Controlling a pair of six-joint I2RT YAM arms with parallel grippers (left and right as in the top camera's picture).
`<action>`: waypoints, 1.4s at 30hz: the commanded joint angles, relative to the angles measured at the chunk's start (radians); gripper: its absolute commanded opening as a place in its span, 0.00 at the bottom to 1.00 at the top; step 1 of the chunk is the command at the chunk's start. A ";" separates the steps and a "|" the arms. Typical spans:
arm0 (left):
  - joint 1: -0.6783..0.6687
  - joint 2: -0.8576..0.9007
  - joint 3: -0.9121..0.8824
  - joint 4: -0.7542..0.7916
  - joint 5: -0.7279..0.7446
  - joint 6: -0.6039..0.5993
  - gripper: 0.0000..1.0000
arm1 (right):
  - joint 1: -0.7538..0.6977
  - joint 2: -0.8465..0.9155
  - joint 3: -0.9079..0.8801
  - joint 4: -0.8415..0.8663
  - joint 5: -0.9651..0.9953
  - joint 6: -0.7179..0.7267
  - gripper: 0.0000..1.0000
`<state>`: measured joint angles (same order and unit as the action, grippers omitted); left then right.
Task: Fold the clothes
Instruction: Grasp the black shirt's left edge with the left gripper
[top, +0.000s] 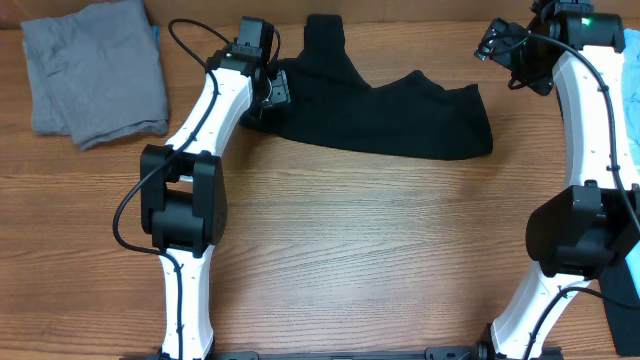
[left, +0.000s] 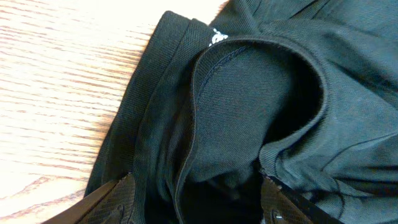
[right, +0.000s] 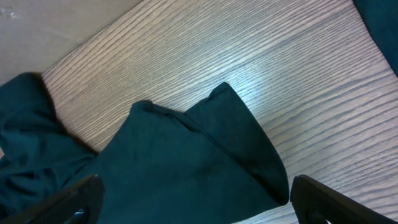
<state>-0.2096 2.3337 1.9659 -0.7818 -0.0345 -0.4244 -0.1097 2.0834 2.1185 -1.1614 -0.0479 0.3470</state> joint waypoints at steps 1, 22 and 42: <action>0.000 0.045 -0.004 0.003 0.008 -0.011 0.68 | 0.001 -0.007 0.009 0.004 -0.003 0.002 1.00; 0.001 0.058 0.039 -0.021 0.009 -0.010 0.52 | 0.001 -0.007 0.009 0.004 -0.003 0.002 1.00; 0.001 0.058 0.048 -0.043 0.009 -0.010 0.07 | 0.001 -0.007 0.009 0.004 -0.003 0.002 1.00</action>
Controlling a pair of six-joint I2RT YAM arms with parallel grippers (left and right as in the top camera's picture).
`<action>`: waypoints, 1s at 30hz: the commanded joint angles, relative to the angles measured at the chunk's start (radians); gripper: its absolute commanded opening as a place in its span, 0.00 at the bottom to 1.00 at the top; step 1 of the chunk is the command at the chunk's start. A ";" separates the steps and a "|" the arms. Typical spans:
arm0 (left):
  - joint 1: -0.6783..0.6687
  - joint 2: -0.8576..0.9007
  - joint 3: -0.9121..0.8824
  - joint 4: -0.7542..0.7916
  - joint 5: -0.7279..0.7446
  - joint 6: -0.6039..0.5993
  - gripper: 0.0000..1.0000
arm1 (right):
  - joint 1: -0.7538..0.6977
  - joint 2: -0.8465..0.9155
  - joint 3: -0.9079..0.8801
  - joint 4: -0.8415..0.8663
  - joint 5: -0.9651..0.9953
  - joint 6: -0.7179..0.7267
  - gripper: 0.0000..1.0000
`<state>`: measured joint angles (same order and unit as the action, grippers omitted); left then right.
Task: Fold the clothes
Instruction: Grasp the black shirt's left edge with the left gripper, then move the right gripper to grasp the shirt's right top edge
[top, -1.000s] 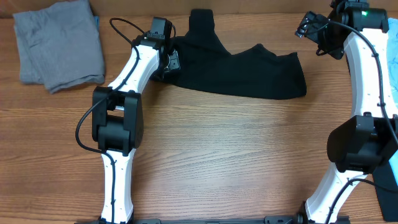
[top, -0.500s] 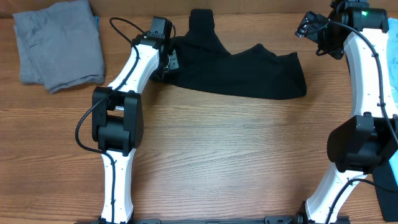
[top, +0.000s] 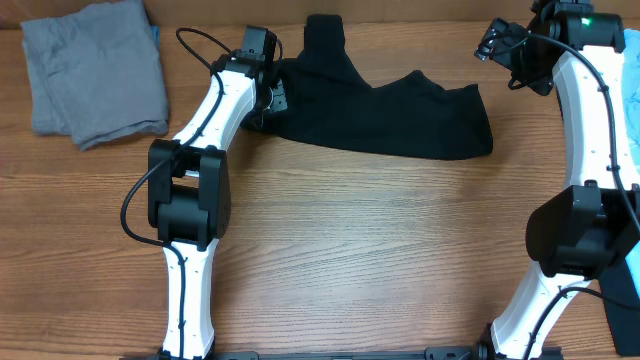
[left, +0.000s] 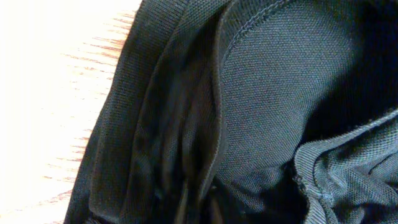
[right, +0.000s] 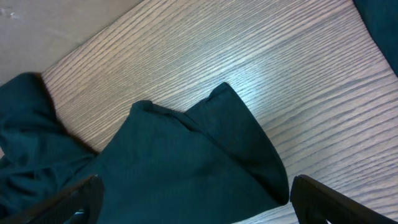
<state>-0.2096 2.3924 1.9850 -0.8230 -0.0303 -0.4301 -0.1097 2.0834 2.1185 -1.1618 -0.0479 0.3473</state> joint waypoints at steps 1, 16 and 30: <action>0.001 -0.001 0.029 -0.002 0.005 -0.004 0.06 | 0.001 -0.007 0.009 0.004 -0.003 0.001 1.00; 0.000 -0.001 0.029 -0.018 0.005 -0.003 0.04 | 0.001 -0.007 0.009 0.101 -0.089 0.005 1.00; 0.002 0.000 0.028 -0.030 0.000 0.008 0.04 | 0.099 0.120 0.006 0.323 -0.081 -0.011 1.00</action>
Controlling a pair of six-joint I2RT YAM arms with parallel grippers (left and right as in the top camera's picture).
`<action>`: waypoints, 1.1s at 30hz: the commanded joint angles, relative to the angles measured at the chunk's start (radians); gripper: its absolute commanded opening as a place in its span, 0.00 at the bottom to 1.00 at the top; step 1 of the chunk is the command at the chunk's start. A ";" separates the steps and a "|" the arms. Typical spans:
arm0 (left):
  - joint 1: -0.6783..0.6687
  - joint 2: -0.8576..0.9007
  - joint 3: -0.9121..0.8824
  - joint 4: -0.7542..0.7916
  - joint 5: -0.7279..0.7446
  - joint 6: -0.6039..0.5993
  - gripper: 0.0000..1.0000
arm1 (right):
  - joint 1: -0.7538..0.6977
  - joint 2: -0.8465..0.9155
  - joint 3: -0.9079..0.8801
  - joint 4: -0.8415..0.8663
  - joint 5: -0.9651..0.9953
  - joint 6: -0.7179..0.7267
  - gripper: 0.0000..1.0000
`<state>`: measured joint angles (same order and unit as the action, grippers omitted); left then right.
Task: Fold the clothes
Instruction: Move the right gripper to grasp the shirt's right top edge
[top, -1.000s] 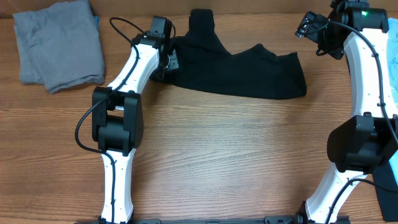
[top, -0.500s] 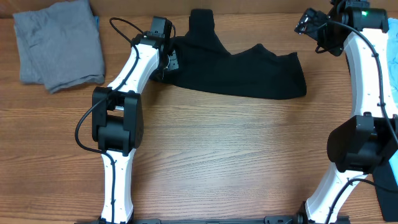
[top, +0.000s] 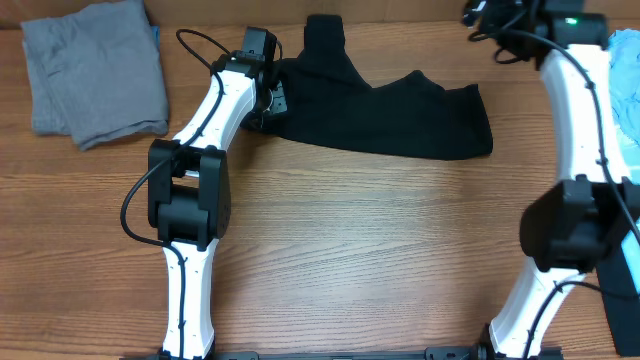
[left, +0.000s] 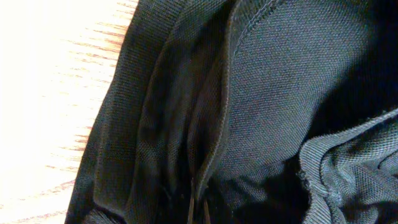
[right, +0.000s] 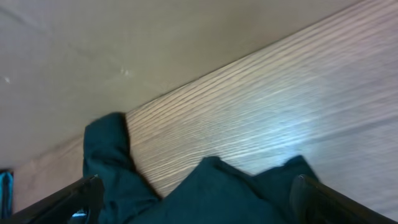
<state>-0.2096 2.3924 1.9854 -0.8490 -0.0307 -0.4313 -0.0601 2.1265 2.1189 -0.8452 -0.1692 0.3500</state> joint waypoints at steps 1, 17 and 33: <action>0.002 0.000 0.028 -0.005 -0.001 0.008 0.04 | 0.062 0.093 0.005 0.010 0.059 -0.013 1.00; 0.002 0.000 0.028 -0.008 -0.002 0.008 0.06 | 0.209 0.322 -0.002 0.099 0.344 -0.119 1.00; 0.002 0.000 0.028 -0.007 -0.002 0.008 0.08 | 0.211 0.404 -0.003 0.122 0.405 -0.119 0.73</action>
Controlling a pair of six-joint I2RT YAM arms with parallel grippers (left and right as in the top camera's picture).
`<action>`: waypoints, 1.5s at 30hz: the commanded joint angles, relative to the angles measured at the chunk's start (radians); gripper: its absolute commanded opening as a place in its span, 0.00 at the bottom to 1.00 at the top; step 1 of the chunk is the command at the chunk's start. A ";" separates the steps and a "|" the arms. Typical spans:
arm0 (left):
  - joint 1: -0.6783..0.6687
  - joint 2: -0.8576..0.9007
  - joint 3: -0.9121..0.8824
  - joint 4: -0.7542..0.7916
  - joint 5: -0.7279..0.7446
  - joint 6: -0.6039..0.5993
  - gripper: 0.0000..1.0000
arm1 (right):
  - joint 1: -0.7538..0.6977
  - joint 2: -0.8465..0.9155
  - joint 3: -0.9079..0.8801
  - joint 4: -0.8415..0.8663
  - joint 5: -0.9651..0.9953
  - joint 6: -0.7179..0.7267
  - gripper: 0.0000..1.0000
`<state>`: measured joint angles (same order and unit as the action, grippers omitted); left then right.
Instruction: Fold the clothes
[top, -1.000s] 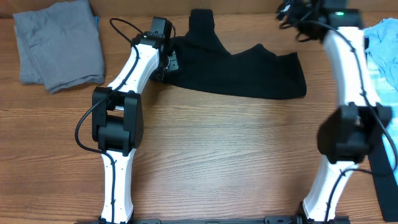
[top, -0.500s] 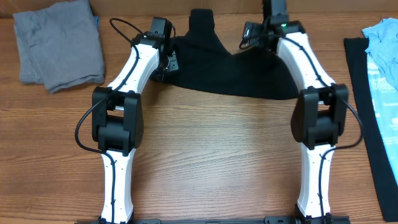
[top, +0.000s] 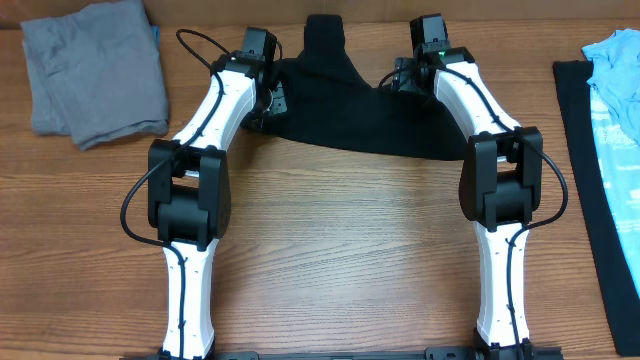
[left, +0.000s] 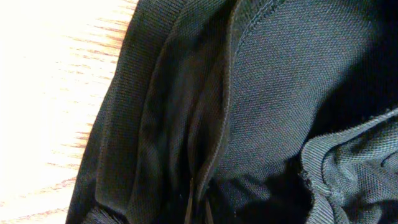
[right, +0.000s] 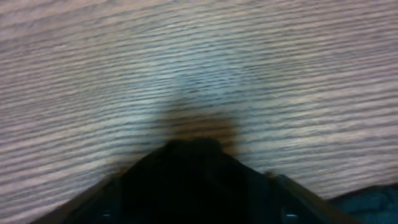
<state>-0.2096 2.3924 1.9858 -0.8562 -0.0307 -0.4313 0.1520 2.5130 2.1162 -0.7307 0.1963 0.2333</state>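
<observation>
A black garment lies crumpled along the far middle of the wooden table. My left gripper sits at its left end. In the left wrist view the left gripper is shut on a fold of the black garment by a stitched hem. My right gripper is at the garment's upper edge, near the middle. The blurred right wrist view shows the right gripper open, with a peak of black cloth between its spread fingers.
A folded grey cloth lies at the far left corner. A light blue garment and a black one lie along the right edge. The far table edge runs just behind the black garment.
My right arm has moved from the far right corner leftward to the garment's upper edge, where its open fingers now straddle a peak of cloth. The left gripper has not moved.
My left gripper was open over the garment's left end, then pressed down into the cloth, then shut on a fold, and it still holds it. The right arm stood open at the far right, had shifted back, and is now at the garment.
</observation>
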 joint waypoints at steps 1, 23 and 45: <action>0.002 0.000 0.027 0.000 -0.002 0.008 0.08 | -0.002 0.018 0.000 0.009 0.040 -0.002 0.70; 0.002 -0.032 0.027 -0.023 -0.029 0.008 0.04 | -0.002 -0.077 0.027 -0.091 0.152 0.060 0.04; 0.002 -0.471 0.027 -0.190 -0.072 0.043 0.04 | -0.002 -0.599 0.027 -0.488 0.173 0.362 0.04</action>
<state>-0.2100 1.9980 1.9884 -1.0264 -0.0494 -0.4122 0.1520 1.9919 2.1204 -1.1969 0.3450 0.5419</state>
